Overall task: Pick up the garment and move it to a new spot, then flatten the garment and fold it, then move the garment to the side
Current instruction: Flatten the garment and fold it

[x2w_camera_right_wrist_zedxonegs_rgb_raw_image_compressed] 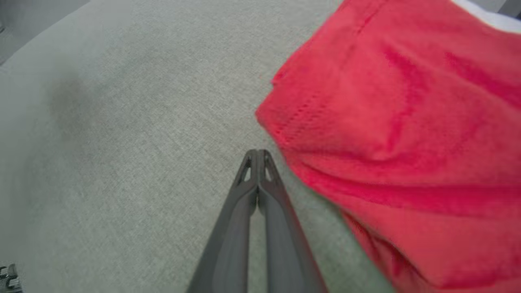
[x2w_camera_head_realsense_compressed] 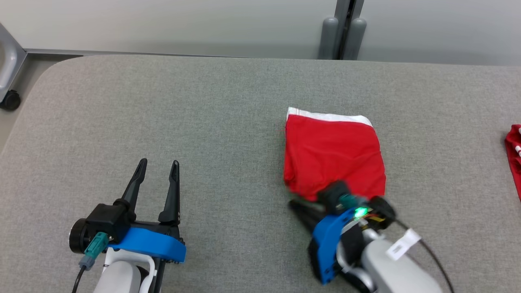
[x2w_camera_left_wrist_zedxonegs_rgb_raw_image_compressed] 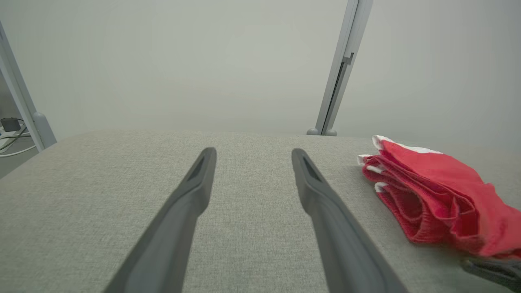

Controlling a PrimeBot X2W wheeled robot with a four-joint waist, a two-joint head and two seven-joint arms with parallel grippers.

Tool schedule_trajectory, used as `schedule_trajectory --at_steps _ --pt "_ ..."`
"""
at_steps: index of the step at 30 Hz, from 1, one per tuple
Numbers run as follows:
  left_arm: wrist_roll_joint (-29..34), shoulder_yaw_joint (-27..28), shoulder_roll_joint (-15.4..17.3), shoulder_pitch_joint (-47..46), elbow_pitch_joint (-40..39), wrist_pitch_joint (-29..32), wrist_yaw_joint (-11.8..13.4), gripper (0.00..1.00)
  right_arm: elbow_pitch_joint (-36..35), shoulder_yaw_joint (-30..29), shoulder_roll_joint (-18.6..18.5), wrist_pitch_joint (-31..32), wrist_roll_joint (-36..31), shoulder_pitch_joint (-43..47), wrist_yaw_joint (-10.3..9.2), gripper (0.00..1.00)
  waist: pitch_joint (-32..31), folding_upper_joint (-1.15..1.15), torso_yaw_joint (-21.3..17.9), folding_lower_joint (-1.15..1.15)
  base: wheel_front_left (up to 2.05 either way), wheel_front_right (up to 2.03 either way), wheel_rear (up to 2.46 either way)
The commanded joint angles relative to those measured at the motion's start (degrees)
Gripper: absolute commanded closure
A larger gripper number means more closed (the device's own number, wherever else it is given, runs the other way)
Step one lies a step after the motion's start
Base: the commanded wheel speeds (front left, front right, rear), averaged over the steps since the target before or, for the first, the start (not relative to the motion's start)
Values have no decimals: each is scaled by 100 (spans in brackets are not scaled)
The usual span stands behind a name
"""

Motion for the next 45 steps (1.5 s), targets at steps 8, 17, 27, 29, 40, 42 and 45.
schedule_trajectory --at_steps 8,17,27,29,40,42,45 --pt "-34 183 -2 96 16 -24 -6 0 -315 1023 -49 -342 871 -74 1 100 -190 0 -112 0 0 0 0" --pt "23 565 -18 467 -63 -24 48 0 -942 -808 -204 -1482 727 628 1 0 -583 0 -455 0 0 0 0" --pt "193 814 31 824 -162 -24 71 0 -1553 -2800 -163 -1587 -193 1699 1 0 -863 0 -736 0 0 0 0" --pt "211 844 29 872 -157 -24 69 0 -1587 -2947 -169 -1513 -265 1827 1 0 -895 0 -760 0 0 0 0" --pt "240 946 -9 958 -90 -24 39 0 -1662 -3289 -21 -1390 -410 2151 1 0 -946 0 -800 0 0 0 0" --pt "245 952 -13 954 -80 -24 35 0 -1634 -3304 25 -1335 -381 2173 1 0 -947 0 -807 0 0 0 0" --pt "255 947 -16 942 -69 -24 27 0 -1634 -3296 64 -1292 -367 2148 1 0 -945 0 -811 0 0 0 0"
